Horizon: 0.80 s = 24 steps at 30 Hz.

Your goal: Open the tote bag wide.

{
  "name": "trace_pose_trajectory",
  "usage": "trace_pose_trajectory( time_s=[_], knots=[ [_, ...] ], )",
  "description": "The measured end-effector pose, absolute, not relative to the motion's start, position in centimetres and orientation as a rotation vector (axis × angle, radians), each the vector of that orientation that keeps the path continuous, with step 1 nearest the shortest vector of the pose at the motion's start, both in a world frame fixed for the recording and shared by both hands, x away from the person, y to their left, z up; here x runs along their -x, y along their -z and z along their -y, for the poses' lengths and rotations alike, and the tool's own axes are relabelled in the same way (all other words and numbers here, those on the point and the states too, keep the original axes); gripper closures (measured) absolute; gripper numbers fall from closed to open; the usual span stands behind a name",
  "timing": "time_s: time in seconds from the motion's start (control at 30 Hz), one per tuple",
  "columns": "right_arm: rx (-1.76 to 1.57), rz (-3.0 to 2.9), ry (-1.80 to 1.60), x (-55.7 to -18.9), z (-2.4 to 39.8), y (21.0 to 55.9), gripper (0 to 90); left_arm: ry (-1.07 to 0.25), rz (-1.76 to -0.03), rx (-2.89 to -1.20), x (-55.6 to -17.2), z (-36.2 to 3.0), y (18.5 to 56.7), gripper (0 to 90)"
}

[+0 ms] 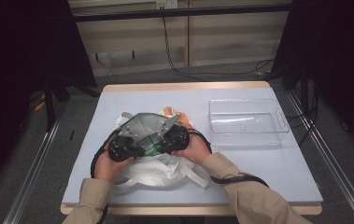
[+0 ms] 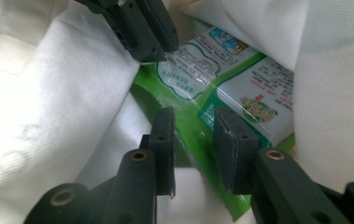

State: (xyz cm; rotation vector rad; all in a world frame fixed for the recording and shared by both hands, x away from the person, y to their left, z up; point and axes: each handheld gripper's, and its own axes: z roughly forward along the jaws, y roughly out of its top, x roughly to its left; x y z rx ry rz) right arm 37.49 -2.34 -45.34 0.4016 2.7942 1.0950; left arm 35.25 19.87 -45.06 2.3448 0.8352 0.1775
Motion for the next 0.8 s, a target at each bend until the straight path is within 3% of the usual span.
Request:
trace_pose_trajectory(
  time_s=[0.07, 0.1, 0.67, 0.8],
  knots=[
    [-0.374, -2.816, -1.084, -37.5, 2.2, 45.4, 88.1, -0.178, -0.838, -2.343, -35.3, -19.9, 45.0, 80.8],
    [-0.366, -2.818, -1.085, -37.5, 2.1, 45.4, 90.0, -0.182, -0.835, -2.339, -35.3, -20.0, 45.1, 80.8],
    [-0.435, -2.793, -1.196, -37.8, 2.6, 44.2, 90.0, -0.197, -0.870, -2.314, -35.3, -20.6, 44.8, 80.2],
    [-0.448, -2.793, -1.195, -37.9, 2.4, 44.5, 76.2, -0.197, -0.865, -2.318, -35.3, -20.6, 44.8, 80.2]
  ],
)
